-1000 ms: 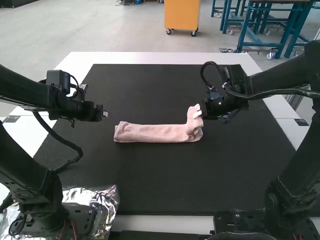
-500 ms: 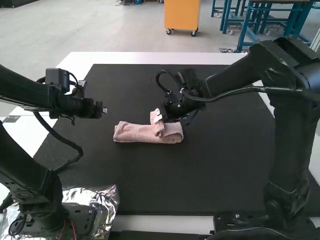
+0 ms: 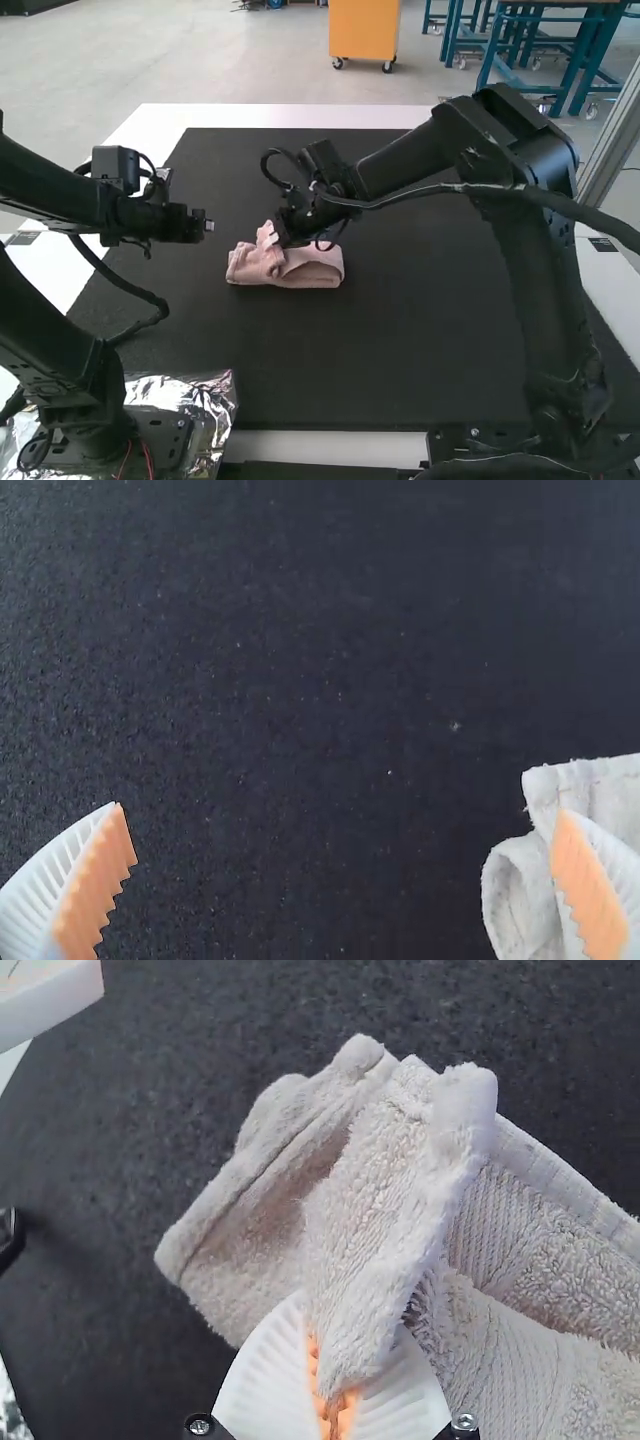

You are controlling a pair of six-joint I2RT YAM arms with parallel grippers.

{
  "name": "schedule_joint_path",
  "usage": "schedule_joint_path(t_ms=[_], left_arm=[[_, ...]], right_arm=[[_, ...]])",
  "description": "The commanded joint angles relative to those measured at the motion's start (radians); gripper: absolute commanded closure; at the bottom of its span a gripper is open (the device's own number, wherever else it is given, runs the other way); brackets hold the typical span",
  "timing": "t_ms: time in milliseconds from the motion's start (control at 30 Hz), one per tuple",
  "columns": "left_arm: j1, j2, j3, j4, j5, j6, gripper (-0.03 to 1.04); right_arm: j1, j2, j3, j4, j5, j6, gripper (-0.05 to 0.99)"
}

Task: Fold the towel.

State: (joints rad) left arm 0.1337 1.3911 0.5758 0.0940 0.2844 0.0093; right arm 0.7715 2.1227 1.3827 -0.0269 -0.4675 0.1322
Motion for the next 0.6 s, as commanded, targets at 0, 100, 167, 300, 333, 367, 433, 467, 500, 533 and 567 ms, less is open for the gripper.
schedule_joint_path(t_ms=[0,100,167,300,333,367,433,467,500,533,567], left_arm=[[0.010,-0.012,-0.002,0.009,-0.004,-0.011,0.04],[0.010,-0.014,-0.002,0.009,-0.004,-0.011,0.04],[0.010,-0.012,-0.004,0.009,-0.004,-0.011,0.04],[0.010,-0.012,-0.008,0.009,-0.004,-0.011,0.04],[0.010,-0.014,-0.010,0.009,-0.004,-0.012,0.04],[0.009,-0.014,-0.013,0.009,-0.004,-0.012,0.04],[0.010,-0.015,-0.014,0.006,-0.004,-0.012,0.04],[0.010,-0.017,-0.016,0.003,-0.004,-0.012,0.04],[0.010,-0.018,-0.016,0.000,-0.004,-0.012,0.04],[0.010,-0.020,-0.016,-0.005,-0.004,-0.012,0.04],[0.010,-0.021,-0.016,-0.008,-0.004,-0.012,0.04]], right_arm=[[0.023,0.016,0.041,0.002,-0.005,0.009,0.96],[0.043,0.036,0.053,0.004,-0.005,0.009,0.96],[0.057,0.046,0.065,0.007,-0.007,0.009,0.96],[0.083,0.057,0.098,0.015,-0.023,0.009,0.95],[0.089,0.057,0.107,0.015,-0.022,0.009,0.93],[0.094,0.057,0.118,0.015,-0.022,0.007,0.83],[0.097,0.057,0.133,0.008,-0.014,0.006,0.55],[0.098,0.056,0.142,0.005,-0.008,0.003,0.40],[0.098,0.052,0.144,-0.001,0.000,0.001,0.23],[0.097,0.049,0.145,-0.007,0.001,0.000,0.10],[0.094,0.045,0.147,-0.024,0.009,-0.005,0.02]])
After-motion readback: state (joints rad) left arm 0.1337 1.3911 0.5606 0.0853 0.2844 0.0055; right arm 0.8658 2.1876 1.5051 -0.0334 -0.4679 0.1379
